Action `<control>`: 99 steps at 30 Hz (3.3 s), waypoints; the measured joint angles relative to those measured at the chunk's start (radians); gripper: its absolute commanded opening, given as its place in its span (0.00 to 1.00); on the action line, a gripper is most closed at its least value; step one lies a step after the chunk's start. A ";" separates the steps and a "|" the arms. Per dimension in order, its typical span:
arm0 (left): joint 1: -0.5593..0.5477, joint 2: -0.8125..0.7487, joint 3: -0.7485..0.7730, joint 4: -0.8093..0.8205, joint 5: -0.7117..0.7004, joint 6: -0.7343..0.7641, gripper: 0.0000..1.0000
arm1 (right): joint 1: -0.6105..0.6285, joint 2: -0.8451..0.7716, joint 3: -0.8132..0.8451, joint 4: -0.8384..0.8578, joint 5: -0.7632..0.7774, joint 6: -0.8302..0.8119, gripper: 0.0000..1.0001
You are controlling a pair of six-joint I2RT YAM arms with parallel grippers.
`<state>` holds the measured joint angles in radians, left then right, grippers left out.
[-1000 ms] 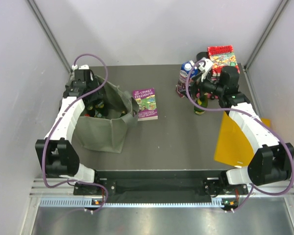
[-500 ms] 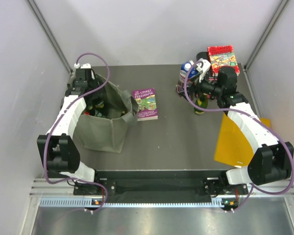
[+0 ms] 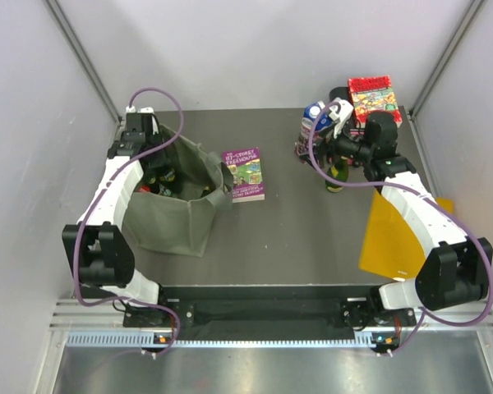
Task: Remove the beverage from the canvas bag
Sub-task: Take out the drink from the canvas bag.
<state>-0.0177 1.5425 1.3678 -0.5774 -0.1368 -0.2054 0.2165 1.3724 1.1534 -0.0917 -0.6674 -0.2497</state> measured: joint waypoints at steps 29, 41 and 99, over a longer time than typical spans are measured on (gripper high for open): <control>0.003 -0.114 0.330 -0.366 0.098 -0.008 0.00 | 0.254 0.045 0.187 -0.025 -0.079 0.025 1.00; 0.003 -0.127 0.350 -0.428 0.127 -0.052 0.00 | 0.453 0.245 0.427 0.018 -0.151 0.123 0.98; 0.004 -0.190 0.530 -0.613 0.290 -0.195 0.00 | 0.769 0.784 0.977 0.030 0.219 0.148 0.10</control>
<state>-0.0139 1.3525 1.8980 -1.1900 0.1532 -0.4004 0.9852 2.1559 2.1300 -0.0616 -0.4484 -0.1017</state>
